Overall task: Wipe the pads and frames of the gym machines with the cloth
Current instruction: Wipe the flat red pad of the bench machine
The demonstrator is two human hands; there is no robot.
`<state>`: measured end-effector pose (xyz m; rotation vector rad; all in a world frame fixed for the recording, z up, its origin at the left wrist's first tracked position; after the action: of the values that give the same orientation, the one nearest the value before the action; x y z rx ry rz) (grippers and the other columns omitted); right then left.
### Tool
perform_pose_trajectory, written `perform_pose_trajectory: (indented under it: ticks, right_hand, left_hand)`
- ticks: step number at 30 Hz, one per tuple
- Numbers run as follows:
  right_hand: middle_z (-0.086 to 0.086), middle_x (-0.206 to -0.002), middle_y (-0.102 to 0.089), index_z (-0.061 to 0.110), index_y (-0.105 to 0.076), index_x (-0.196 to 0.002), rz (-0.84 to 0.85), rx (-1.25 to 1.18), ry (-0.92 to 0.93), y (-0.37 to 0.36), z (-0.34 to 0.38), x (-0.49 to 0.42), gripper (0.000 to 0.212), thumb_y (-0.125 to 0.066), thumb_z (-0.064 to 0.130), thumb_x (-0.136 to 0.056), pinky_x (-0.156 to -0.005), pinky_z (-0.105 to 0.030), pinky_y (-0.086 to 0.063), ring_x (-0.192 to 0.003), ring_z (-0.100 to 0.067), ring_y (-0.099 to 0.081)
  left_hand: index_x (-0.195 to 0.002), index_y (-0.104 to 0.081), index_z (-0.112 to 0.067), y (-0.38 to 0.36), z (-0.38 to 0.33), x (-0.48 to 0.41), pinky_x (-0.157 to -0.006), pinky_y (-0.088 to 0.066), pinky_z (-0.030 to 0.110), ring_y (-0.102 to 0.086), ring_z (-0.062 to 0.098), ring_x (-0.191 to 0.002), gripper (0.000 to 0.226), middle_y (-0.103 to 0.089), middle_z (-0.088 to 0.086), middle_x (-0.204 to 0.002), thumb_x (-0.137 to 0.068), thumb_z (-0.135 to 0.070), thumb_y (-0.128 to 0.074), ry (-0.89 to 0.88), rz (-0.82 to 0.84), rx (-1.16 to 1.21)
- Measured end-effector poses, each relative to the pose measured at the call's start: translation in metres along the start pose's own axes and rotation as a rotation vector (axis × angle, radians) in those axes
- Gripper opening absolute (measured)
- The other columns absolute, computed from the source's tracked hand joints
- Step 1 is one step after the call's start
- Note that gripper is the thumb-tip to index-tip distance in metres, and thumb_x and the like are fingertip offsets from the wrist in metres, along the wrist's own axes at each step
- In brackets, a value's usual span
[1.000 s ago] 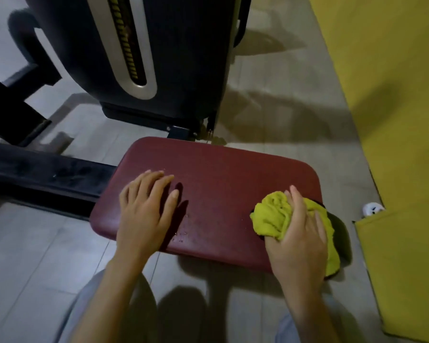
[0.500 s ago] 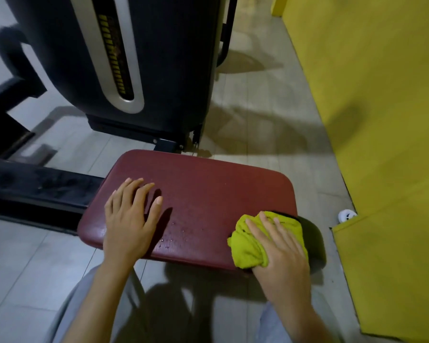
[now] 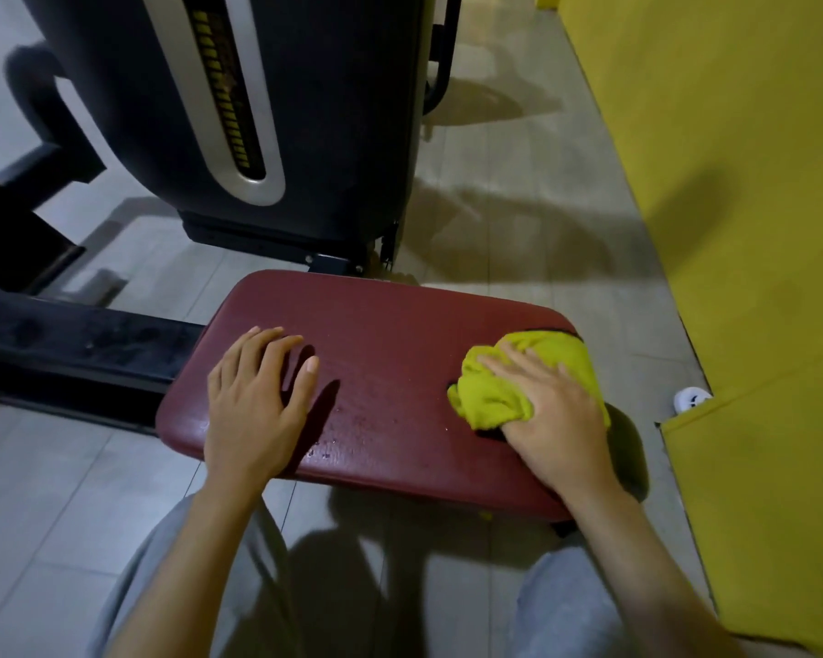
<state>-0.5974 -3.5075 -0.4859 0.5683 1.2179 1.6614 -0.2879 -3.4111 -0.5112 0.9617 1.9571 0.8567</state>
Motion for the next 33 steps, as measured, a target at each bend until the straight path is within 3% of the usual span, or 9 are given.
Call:
perform_pose_trajectory:
  ticks: [4,8,12,15,18,21,25,29,33]
  right_hand:
    - [0.018,-0.159,-0.042,0.054,-0.050,-0.145,0.014,0.008,0.187,-0.007,0.029,0.081,0.064,-0.065,0.052,-0.083,-0.123,-0.046,-0.026,-0.148,-0.014,-0.040]
    - [0.017,-0.157,-0.046,0.051,-0.050,-0.145,0.012,0.000,0.255,-0.007,0.020,0.057,0.052,-0.055,0.056,-0.094,-0.121,-0.044,-0.029,-0.147,-0.011,-0.043]
    - [0.015,-0.152,-0.053,0.049,-0.056,-0.142,0.013,-0.015,0.072,-0.014,-0.001,-0.045,0.067,-0.069,0.020,-0.083,-0.120,-0.045,-0.032,-0.144,-0.012,-0.046]
    - [0.009,-0.136,-0.067,0.051,-0.064,-0.131,-0.025,-0.057,-0.068,-0.010,-0.002,-0.118,0.050,-0.054,0.040,-0.083,-0.105,-0.043,-0.049,-0.127,-0.022,-0.062]
    - [0.003,-0.125,-0.073,0.055,-0.064,-0.128,0.034,-0.052,-0.156,-0.007,0.004,-0.139,0.045,-0.055,0.044,-0.086,-0.091,-0.040,-0.053,-0.115,-0.033,-0.067]
    - [0.010,-0.146,-0.059,0.050,-0.062,-0.135,0.036,-0.052,-0.043,-0.007,0.009,-0.106,0.048,-0.051,0.046,-0.089,-0.103,-0.040,-0.049,-0.130,-0.025,-0.060]
    - [0.008,-0.160,-0.043,0.047,-0.053,-0.145,0.175,-0.022,0.175,-0.013,0.031,-0.011,0.060,-0.062,0.036,-0.086,-0.121,-0.051,-0.031,-0.146,-0.018,-0.043]
    - [0.015,-0.163,-0.037,0.052,-0.044,-0.148,0.159,0.019,0.382,-0.019,0.050,0.074,0.080,-0.071,0.037,-0.074,-0.123,-0.045,-0.026,-0.148,-0.011,-0.041]
    - [0.020,-0.155,-0.047,0.053,-0.050,-0.144,0.108,-0.028,0.350,-0.017,0.050,0.048,0.070,-0.059,0.035,-0.077,-0.121,-0.039,-0.032,-0.143,-0.003,-0.045]
  left_hand:
    - [-0.131,-0.057,-0.021,0.000,0.001,0.001,-0.114,-0.031,0.051,-0.036,0.023,-0.144,0.048,-0.052,0.000,-0.142,-0.104,-0.055,-0.035,0.014,-0.009,0.007]
    - [-0.130,-0.057,-0.021,0.000,-0.001,0.001,-0.113,-0.031,0.051,-0.037,0.024,-0.144,0.049,-0.052,0.001,-0.142,-0.103,-0.054,-0.035,0.009,-0.003,-0.011]
    - [-0.130,-0.058,-0.020,0.000,0.000,0.002,-0.112,-0.033,0.051,-0.037,0.023,-0.143,0.050,-0.053,0.000,-0.141,-0.103,-0.055,-0.034,0.006,-0.008,-0.020]
    - [-0.129,-0.059,-0.020,0.000,0.000,0.001,-0.111,-0.034,0.052,-0.038,0.024,-0.143,0.050,-0.054,0.000,-0.140,-0.103,-0.055,-0.034,0.008,-0.016,-0.022]
    - [-0.130,-0.059,-0.021,0.000,0.000,0.002,-0.111,-0.034,0.050,-0.038,0.023,-0.142,0.050,-0.054,0.000,-0.140,-0.103,-0.055,-0.034,0.002,-0.023,-0.010]
    - [-0.129,-0.060,-0.021,0.000,0.000,0.002,-0.110,-0.034,0.050,-0.038,0.023,-0.142,0.049,-0.054,-0.001,-0.139,-0.103,-0.054,-0.034,-0.001,-0.032,0.000]
    - [-0.129,-0.060,-0.019,0.000,0.000,0.003,-0.109,-0.035,0.051,-0.039,0.024,-0.141,0.050,-0.054,0.000,-0.139,-0.104,-0.054,-0.034,0.006,-0.039,-0.007]
    - [-0.129,-0.060,-0.019,0.000,0.001,0.002,-0.108,-0.035,0.052,-0.041,0.025,-0.140,0.048,-0.054,0.001,-0.138,-0.103,-0.052,-0.036,0.007,-0.048,0.003]
    - [-0.129,-0.059,-0.020,0.000,0.000,0.002,-0.109,-0.035,0.052,-0.041,0.025,-0.139,0.047,-0.055,0.001,-0.137,-0.104,-0.052,-0.035,0.002,-0.050,-0.003]
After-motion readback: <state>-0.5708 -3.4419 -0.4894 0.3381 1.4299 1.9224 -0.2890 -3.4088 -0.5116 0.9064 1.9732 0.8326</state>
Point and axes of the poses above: each hand's wrist, its own x-axis away from the middle knuckle, its own y-axis out of the back of the hand, z = x × y, the point moved 1 cm from there along -x, towards the middle knuckle
